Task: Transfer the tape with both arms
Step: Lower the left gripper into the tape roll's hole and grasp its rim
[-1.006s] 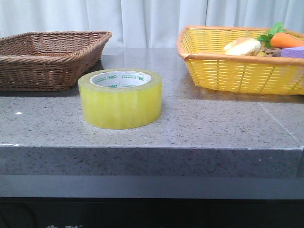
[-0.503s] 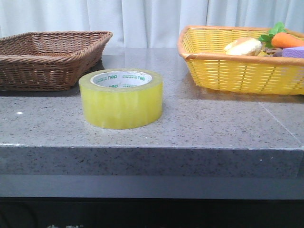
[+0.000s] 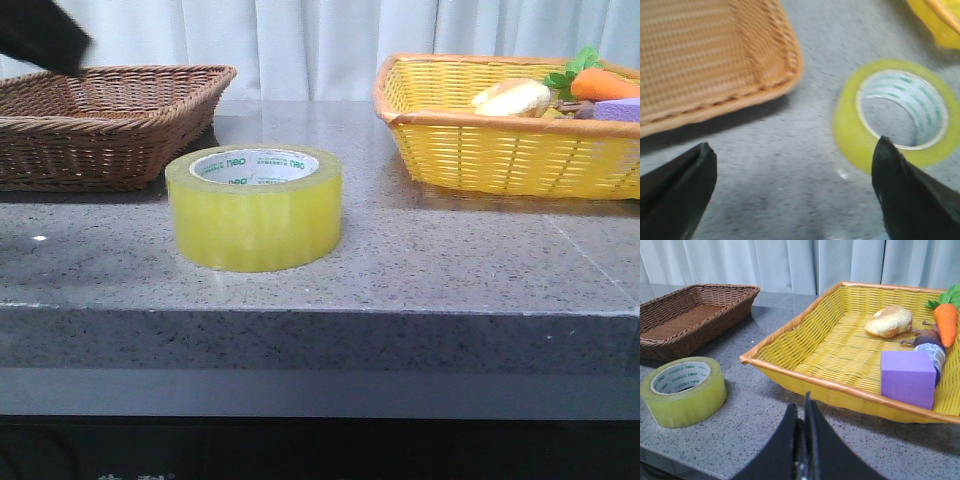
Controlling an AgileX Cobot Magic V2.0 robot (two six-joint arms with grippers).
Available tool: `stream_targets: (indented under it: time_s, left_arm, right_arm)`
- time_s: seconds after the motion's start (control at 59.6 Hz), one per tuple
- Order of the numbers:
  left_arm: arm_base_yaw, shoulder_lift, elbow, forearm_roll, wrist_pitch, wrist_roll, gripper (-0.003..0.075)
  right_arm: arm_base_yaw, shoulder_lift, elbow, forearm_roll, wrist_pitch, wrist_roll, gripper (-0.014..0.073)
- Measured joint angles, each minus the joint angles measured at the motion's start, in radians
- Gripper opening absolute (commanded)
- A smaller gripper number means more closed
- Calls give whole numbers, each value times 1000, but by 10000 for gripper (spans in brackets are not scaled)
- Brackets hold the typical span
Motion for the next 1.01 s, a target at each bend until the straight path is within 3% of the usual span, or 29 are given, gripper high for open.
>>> stream_targets:
  time_s: [0.168,0.587,0.687,0.889,1.006]
  left_arm:
    - [-69,156,-84,-29,45,-65,617]
    - [-77,453,-249,-132,52,-85,604]
    - [-77,492,-265,-133,52,-85,484]
    - [-77,502,-275,-134,48,-85,121]
    - [-77,502,-283,-129,49,-81,45]
  right_arm:
    - [0,0,0,0,-1,0,-90]
    - [0,0,0,0,-1,0,-90]
    - [0,0,0,0,-2,0,-90]
    - [0,0,0,0,-2,0,-90]
    - [0,0,0,0,-2,0,-90]
